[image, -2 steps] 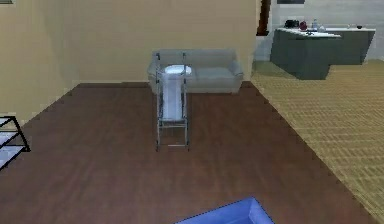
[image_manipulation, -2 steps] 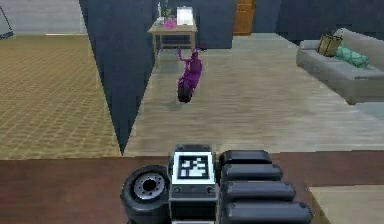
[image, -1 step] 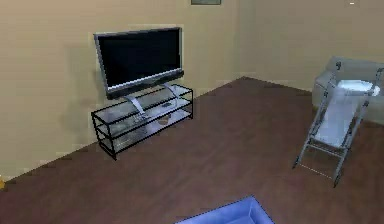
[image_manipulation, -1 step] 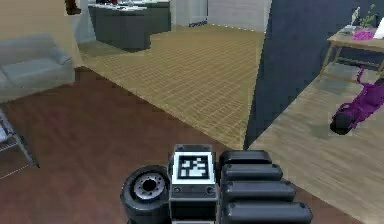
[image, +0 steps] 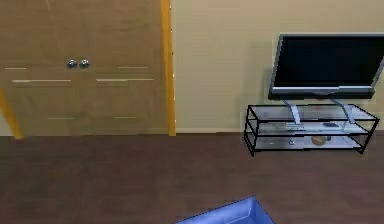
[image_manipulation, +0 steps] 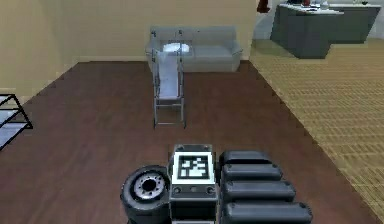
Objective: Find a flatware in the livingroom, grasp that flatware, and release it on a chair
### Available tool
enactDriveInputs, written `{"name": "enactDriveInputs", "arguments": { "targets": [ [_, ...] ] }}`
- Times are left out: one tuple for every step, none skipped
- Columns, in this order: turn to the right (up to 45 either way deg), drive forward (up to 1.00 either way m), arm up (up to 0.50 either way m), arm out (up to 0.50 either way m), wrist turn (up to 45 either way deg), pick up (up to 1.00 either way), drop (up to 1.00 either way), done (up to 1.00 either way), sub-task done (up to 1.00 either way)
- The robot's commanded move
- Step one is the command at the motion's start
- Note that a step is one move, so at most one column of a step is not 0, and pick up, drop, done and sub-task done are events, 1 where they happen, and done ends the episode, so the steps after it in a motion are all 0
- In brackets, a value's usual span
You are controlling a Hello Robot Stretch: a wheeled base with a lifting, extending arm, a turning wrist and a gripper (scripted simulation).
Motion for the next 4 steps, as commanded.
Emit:
{"name": "enactDriveInputs", "arguments": {
  "targets": [
    [0.0, 0.60, 0.00, 0.00, 0.0, 0.00, 0.00, 0.00, 0.00],
    [-45.0, 0.00, 0.00, 0.00, 0.0, 0.00, 0.00, 0.00, 0.00],
    [0.0, 0.45, 0.00, 0.00, 0.0, 0.00, 0.00, 0.00, 0.00],
    [-18.0, 0.00, 0.00, 0.00, 0.0, 0.00, 0.00, 0.00, 0.00]
  ]
}}
